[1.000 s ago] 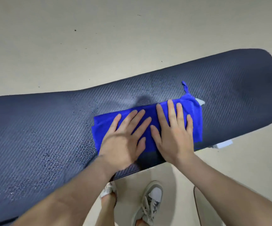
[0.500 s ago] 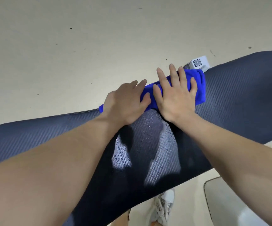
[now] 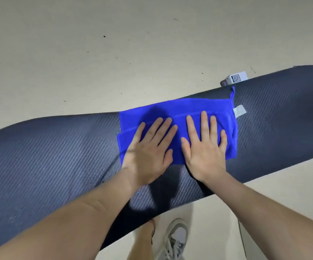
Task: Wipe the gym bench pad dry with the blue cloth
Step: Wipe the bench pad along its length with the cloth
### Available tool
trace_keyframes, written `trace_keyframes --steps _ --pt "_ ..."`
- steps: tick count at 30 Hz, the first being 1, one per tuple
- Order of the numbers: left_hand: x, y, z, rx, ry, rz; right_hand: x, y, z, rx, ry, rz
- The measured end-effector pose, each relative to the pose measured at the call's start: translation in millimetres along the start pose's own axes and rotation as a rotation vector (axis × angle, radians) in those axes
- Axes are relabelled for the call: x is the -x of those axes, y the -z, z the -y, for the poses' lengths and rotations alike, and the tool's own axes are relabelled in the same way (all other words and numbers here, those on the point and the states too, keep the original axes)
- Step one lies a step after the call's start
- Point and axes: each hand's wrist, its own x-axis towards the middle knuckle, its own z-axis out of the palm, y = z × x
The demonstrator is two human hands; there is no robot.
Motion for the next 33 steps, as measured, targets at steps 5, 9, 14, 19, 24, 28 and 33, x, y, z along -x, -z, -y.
trace_keyframes --steps 5,9,14,19,24,28,33 --pt "63 -14 -27 0.027 0.003 0.045 70 -16 2 0.0 0.033 0.01" --pt "105 -23 -47 0.06 0.004 0.111 117 -26 6 -0.041 0.036 0.044" --pt "113 -21 -50 0.118 0.053 0.09 109 -10 2 -0.025 0.039 0.034" --pt "89 -19 -40 0.1 0.207 0.009 62 -12 17 0.025 0.104 0.008" --pt "37 -3 18 0.048 0.244 -0.039 -13 3 51 0.018 0.121 -0.019" --pt "2 5 53 0.033 0.246 -0.066 -62 11 79 -0.024 0.132 -0.023" --pt "-38 22 86 0.011 0.257 0.001 -106 15 99 0.033 0.161 -0.007"
